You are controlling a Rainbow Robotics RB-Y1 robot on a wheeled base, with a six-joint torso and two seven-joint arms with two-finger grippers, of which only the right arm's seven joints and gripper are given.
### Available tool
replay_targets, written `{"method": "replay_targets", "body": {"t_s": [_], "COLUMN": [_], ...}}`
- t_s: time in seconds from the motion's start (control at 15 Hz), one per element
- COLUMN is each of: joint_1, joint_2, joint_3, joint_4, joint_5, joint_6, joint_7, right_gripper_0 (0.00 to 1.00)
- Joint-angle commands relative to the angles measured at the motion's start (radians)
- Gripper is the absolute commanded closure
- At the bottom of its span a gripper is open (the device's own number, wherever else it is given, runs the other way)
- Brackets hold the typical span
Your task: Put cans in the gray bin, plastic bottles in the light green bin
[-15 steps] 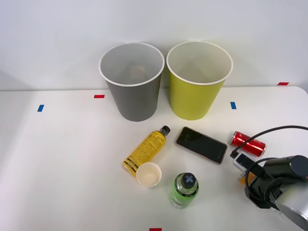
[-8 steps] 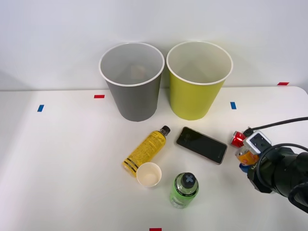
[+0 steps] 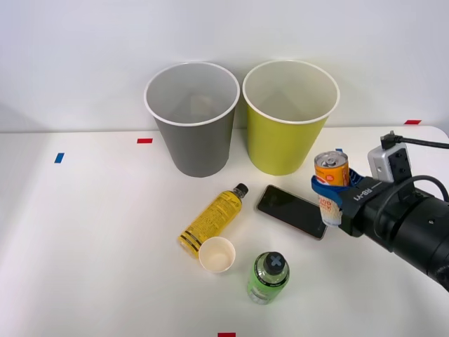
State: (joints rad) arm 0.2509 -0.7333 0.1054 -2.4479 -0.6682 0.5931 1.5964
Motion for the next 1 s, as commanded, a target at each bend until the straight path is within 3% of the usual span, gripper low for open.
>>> {"method": "replay_targets", "body": {"t_s": [0.07,0.33,0.53,1.0], "joint_1": [-0.032,-0.160,-0.331,-0.776], "joint_2": [0.022,0.034,0.038,0.187], "joint_3": [0.045,0.066,0.109,0.332], "joint_4": [0.000,0.006,0.092,0.537], "joint_5": [-0.022,-0.044,-0.146,-0.171], "joint_6": [-0.162,-0.173,-0.173,-0.268], "joint_7": [-0.003,-0.019,-0.044,-0.058], "right_gripper_0": [1.00,1.00,1.00,1.00]}}
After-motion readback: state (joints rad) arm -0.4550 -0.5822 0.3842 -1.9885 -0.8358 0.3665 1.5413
